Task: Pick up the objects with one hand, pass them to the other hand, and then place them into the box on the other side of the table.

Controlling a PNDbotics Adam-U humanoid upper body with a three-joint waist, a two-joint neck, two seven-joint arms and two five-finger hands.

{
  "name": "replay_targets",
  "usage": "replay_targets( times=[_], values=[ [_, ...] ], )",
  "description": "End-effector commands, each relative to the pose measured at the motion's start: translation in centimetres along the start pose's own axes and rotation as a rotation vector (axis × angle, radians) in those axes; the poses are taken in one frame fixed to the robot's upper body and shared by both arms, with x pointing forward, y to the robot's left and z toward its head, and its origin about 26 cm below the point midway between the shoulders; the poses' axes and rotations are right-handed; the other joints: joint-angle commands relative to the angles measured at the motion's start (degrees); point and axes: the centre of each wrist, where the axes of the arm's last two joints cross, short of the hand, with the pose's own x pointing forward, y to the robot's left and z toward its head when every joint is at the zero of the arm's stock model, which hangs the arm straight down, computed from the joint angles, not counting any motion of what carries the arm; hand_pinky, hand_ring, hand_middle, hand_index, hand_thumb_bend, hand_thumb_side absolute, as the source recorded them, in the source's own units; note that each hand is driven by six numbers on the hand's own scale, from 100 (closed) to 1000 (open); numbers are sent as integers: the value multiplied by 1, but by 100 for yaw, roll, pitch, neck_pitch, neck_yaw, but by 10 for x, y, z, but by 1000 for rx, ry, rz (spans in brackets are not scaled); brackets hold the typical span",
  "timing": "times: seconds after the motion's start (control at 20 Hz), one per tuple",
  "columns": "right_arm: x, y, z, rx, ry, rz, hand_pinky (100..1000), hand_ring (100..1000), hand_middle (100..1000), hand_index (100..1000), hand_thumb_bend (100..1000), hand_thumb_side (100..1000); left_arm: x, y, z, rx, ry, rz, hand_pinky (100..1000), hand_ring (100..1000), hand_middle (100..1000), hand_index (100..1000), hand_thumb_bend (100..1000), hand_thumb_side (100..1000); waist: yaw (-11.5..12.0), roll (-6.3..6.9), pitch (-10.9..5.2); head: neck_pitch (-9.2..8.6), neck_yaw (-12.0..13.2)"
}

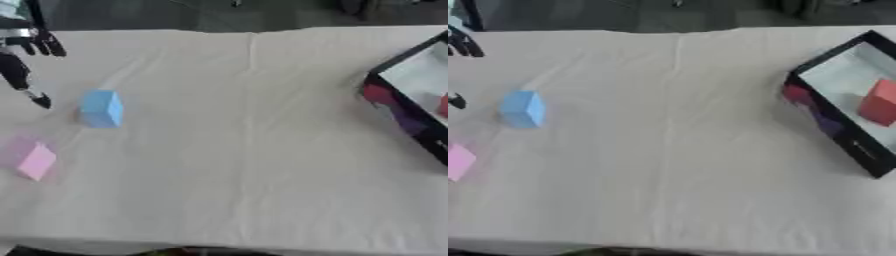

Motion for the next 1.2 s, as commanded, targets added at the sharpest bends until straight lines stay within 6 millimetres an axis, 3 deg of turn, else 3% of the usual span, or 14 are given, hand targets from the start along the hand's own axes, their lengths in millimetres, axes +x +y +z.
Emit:
replay_targets(
  times=[0.05,0.55,1.2],
  values=[
    [9,-8,-4,-13,-16,30,1000,1000,1000,1000,100,433,-1,14,6,33,-1,-5,818,808,745,792,840,100,-17,-25,-65,-95,-16],
    [4,-2,-4,-9,-7,24,1000,1000,1000,1000,100,453,0,-2,-11,-28,26,21,815,808,749,785,850,100,-108,-75,33,-155,-15],
    [-1,2,-4,-12,2,26,1000,1000,1000,1000,100,479,-6,-12,-17,-23,86,58,815,810,759,808,854,100,-227,-94,151,-236,16]
  ],
)
